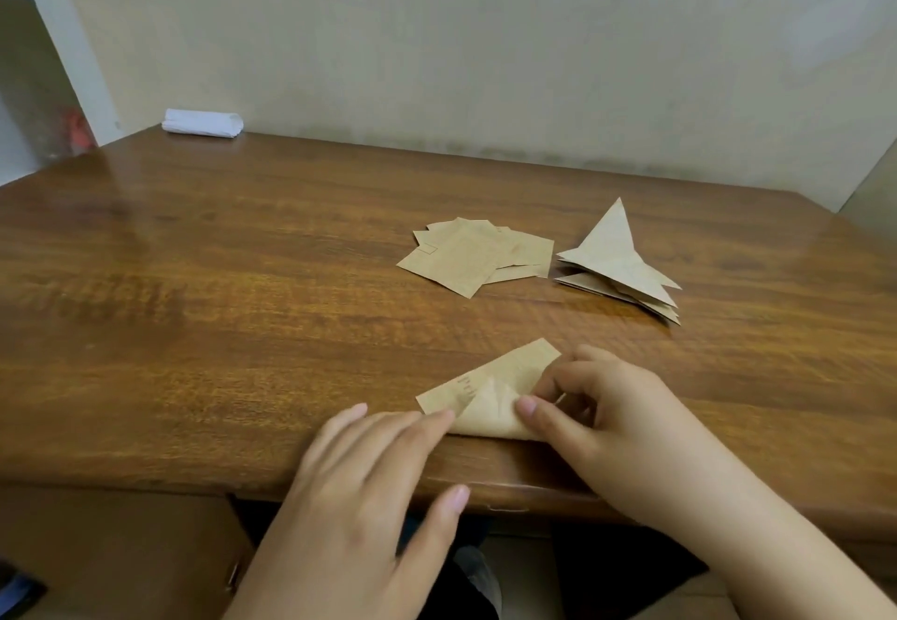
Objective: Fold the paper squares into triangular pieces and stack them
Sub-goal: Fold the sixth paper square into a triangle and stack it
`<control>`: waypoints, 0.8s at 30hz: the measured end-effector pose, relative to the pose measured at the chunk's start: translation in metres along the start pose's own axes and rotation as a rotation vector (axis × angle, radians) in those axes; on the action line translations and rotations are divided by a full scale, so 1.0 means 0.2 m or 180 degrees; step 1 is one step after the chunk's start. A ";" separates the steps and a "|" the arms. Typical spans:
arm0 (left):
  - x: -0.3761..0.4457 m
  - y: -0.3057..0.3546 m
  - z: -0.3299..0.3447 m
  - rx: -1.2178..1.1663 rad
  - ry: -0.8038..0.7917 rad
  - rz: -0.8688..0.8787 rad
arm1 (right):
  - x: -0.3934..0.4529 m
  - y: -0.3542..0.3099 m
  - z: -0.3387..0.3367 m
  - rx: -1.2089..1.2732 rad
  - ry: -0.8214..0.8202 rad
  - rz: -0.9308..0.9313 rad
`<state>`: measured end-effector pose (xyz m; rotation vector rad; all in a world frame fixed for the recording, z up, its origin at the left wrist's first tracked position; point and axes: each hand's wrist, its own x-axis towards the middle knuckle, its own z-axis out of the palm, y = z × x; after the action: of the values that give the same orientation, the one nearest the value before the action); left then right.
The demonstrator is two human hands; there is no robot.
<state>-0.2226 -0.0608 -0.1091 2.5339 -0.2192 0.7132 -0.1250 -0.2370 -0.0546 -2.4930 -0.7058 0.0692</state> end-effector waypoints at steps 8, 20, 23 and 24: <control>0.09 -0.03 0.01 0.0340 -0.0383 -0.0009 | 0.05 0.02 -0.04 -0.0095 0.0041 0.0206; 0.04 0.00 0.13 0.0796 0.0096 0.0163 | 0.12 0.02 -0.01 -0.0463 0.0035 0.0316; 0.02 -0.01 0.15 0.0911 0.0101 0.0068 | 0.13 0.02 0.00 -0.0507 0.0075 0.0385; 0.02 -0.01 0.16 0.0959 0.0130 0.0016 | 0.14 0.02 0.00 -0.0523 0.0079 0.0405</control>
<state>-0.2050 -0.0756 -0.1322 2.7994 -0.1104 0.8549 -0.1001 -0.2253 -0.0542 -2.6896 -0.5622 0.0273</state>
